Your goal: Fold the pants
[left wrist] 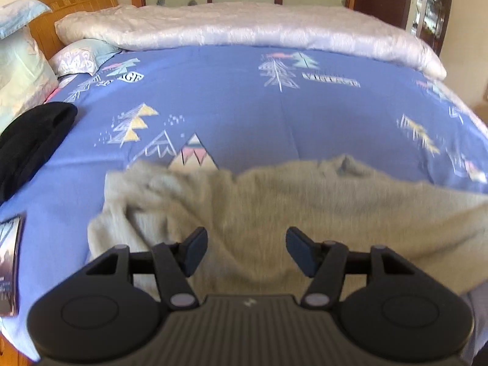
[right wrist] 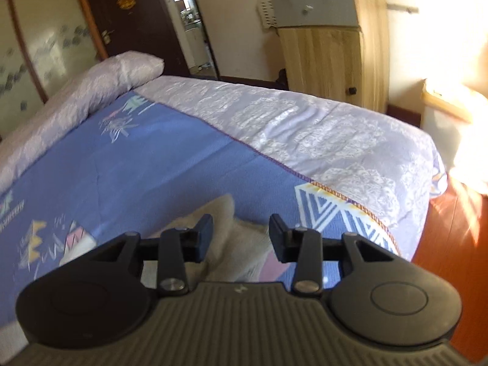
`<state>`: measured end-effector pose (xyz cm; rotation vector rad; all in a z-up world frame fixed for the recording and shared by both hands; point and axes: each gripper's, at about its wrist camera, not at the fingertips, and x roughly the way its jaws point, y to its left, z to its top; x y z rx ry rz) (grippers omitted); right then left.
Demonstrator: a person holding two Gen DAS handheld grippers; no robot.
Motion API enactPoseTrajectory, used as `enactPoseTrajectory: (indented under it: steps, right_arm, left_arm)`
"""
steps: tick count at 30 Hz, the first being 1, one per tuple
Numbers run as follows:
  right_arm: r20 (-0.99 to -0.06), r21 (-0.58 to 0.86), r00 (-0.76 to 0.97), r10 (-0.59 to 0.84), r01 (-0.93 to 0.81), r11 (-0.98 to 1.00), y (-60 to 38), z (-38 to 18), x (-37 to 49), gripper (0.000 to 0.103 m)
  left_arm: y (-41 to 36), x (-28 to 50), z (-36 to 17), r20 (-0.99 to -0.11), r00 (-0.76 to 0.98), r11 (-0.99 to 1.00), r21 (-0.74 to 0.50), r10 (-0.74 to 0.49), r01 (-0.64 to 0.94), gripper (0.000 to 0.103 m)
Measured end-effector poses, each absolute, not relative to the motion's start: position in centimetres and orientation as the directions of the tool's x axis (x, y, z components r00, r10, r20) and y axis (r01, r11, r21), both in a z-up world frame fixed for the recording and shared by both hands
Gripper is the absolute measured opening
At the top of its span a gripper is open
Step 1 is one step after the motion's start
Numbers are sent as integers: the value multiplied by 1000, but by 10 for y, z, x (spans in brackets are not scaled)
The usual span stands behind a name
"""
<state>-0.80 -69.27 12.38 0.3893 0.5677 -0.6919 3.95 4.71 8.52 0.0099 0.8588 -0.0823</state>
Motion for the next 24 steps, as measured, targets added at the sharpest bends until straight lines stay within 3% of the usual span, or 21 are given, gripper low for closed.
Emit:
enactPoseTrajectory:
  steps: [9,16,20,24]
  right_arm:
    - [-686,49,602,-408,598,800,-646,92,-10,43]
    - [-685,-33,554,-473,625,780,-629,110,-15,43]
    - [-640,24,674,-369,497,867,-578,134,-27,43]
    - [-656,114,735,-169,318,941,-512,139,-16,43]
  left_arm:
    - [43,86,40,-830,548,993,120,102,-3,54]
    - [46,81,40,-828,548,993,100,119,-64,54]
    - [48,67,47,-818,566,995,74,101,-71,54]
    - [56,62,54,-811,582,997,33,66,-68,54]
